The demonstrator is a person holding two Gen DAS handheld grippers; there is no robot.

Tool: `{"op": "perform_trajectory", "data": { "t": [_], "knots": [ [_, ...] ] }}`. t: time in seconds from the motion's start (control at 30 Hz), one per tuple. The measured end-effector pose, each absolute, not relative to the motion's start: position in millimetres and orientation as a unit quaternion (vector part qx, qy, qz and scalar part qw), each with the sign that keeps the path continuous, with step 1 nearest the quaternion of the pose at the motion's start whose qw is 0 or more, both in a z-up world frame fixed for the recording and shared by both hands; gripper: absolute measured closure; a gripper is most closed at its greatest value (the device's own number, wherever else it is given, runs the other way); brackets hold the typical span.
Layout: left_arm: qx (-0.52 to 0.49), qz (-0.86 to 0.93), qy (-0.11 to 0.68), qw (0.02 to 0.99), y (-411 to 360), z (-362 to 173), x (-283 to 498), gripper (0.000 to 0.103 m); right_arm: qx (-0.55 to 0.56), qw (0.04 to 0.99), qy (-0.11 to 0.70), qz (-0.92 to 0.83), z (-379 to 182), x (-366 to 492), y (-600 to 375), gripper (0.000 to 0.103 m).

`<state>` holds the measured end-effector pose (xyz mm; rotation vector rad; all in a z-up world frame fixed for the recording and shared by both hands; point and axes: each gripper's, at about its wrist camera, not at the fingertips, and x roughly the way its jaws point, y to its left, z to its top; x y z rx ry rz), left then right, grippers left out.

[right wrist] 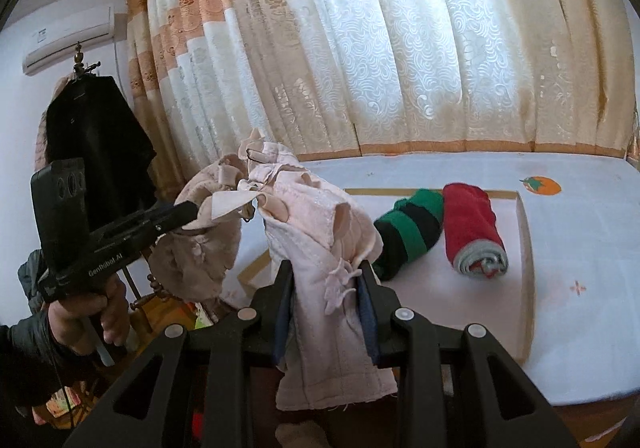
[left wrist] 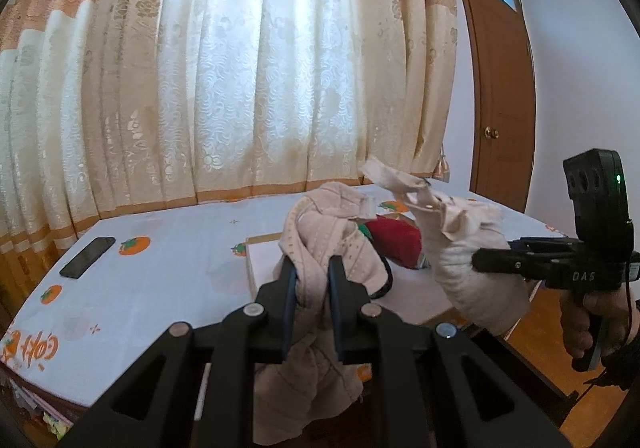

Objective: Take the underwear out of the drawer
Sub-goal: 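Carry the pale pink and white underwear over the cardboard tray with both tools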

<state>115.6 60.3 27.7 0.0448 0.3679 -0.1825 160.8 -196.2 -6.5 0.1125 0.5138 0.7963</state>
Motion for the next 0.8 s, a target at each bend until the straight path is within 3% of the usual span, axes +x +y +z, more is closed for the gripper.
{"op": "perform_trajectory", "data": {
  "t": [0.8],
  "knots": [
    [-0.038, -0.079, 0.286, 0.954, 76.2, 17.8, 262.9, 0.090, 0.076, 0.867, 0.339, 0.356, -1.8, 295.9, -139.0, 0.070]
  ]
}}
